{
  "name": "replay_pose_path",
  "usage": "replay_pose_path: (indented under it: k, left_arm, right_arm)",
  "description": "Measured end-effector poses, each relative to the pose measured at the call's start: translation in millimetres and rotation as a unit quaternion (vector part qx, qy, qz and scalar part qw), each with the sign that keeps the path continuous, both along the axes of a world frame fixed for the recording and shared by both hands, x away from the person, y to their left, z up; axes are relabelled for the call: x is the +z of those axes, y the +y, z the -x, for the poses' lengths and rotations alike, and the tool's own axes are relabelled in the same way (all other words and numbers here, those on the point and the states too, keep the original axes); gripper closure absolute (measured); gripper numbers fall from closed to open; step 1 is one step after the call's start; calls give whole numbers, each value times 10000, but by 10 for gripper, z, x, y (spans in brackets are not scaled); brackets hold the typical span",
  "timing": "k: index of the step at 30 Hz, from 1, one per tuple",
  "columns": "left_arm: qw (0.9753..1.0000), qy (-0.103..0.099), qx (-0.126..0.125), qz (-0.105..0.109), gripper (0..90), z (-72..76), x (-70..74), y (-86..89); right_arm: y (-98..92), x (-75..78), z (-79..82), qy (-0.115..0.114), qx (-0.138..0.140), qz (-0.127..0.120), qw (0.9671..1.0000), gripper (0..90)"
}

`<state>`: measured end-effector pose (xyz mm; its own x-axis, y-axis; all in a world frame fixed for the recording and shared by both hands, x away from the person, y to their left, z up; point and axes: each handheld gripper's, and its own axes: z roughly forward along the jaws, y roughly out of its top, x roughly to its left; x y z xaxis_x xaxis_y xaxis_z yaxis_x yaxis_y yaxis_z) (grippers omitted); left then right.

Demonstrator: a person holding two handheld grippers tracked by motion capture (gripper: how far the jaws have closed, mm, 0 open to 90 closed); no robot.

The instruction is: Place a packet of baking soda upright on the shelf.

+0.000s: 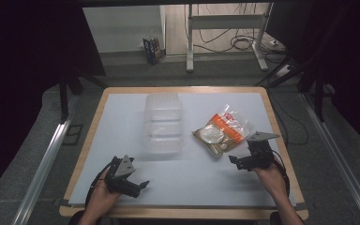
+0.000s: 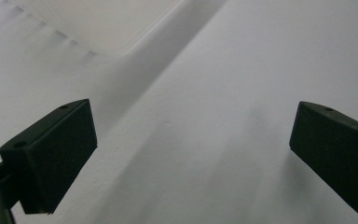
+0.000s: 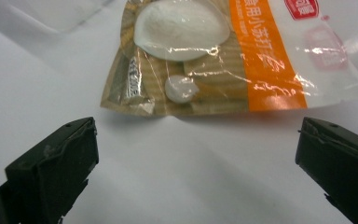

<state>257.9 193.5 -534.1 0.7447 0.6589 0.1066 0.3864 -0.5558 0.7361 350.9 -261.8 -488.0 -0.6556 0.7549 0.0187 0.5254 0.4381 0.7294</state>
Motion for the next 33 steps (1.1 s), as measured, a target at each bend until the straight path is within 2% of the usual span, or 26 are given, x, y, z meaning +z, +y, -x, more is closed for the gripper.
replay_pose_path:
  k: [5, 9, 15, 19, 21, 29, 31, 32, 33]
  left_arm:
    - [10000, -1, -5, -3, 7, 2, 0, -1]
    - [10000, 0, -15, -35, 7, 2, 0, -2]
    - [10000, -4, -15, -26, 7, 2, -1, -2]
    - [10000, -1, -20, -16, 7, 5, -3, -4]
    - [10000, -7, -38, -23, 7, 6, -1, -5]
    - [10000, -22, -68, -19, 7, 10, 1, -7]
    - [10000, -18, -71, -15, 7, 9, 1, -7]
    - [10000, -22, -74, -15, 7, 9, 0, -7]
    - [10000, -20, -76, -15, 7, 9, 0, -7]
  right_arm:
    - [87, 90, -62, -12, 12, -102, 9999, 0]
    - [169, 146, -118, -87, 59, -24, 9999, 0]
    - [273, 168, -210, -31, 103, 76, 9999, 13]
    - [352, 194, -254, -29, 117, 143, 9998, 54]
    - [395, 210, -270, -102, 142, 144, 9997, 75]
    - [566, 268, -362, -334, 290, 332, 9985, 288]
    - [582, 275, -382, -337, 308, 367, 9983, 315]
    - [614, 290, -433, -312, 300, 389, 9983, 378]
    - [622, 296, -453, -276, 301, 385, 9984, 396]
